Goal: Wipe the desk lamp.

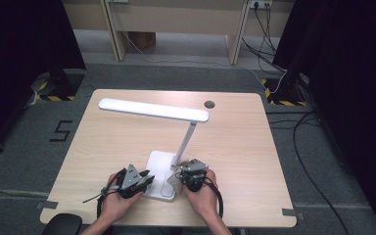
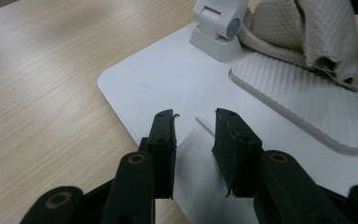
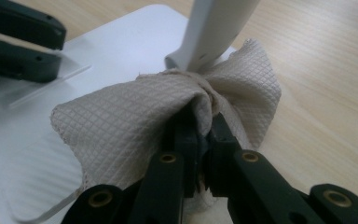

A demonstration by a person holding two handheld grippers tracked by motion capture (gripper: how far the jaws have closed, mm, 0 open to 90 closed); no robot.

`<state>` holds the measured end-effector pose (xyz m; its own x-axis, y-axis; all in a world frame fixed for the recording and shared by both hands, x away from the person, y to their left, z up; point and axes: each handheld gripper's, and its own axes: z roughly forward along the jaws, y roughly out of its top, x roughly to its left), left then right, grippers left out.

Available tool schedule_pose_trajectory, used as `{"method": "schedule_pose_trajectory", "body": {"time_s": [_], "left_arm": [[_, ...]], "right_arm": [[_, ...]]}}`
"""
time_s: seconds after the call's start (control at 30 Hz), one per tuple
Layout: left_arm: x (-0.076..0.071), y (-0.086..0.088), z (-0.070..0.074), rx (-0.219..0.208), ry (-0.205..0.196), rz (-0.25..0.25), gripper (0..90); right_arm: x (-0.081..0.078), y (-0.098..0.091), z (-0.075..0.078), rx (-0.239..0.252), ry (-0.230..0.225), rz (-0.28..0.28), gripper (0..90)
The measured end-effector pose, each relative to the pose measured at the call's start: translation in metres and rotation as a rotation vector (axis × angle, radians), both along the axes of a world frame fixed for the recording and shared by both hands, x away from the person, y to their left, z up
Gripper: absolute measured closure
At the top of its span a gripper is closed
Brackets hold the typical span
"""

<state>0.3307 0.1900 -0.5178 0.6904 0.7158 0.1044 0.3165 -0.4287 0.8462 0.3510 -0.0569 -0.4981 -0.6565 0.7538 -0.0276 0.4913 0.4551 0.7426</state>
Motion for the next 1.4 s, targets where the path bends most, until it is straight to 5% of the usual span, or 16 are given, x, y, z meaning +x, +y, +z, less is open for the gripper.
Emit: {"method": "schedule_pose_trajectory", "body": {"time_s": [0.67,0.83,1.2,1.4], "left_arm": [[0.0,0.0,0.0,-0.002,-0.001,0.004,67.3],[0.0,-0.001,0.0,0.0,0.0,0.003,67.0],[0.0,0.0,0.0,-0.003,0.003,0.004,66.4],[0.0,0.0,0.0,0.0,0.003,0.002,66.4]], "right_arm": [[-0.038,0.002,0.006,-0.025,0.049,0.11,86.2],[-0.043,0.004,0.014,0.001,0.046,0.123,86.2],[-0.02,0.02,0.022,-0.002,-0.061,0.12,85.6],[-0.004,0.027,0.014,-0.039,-0.061,0.105,85.3]]}}
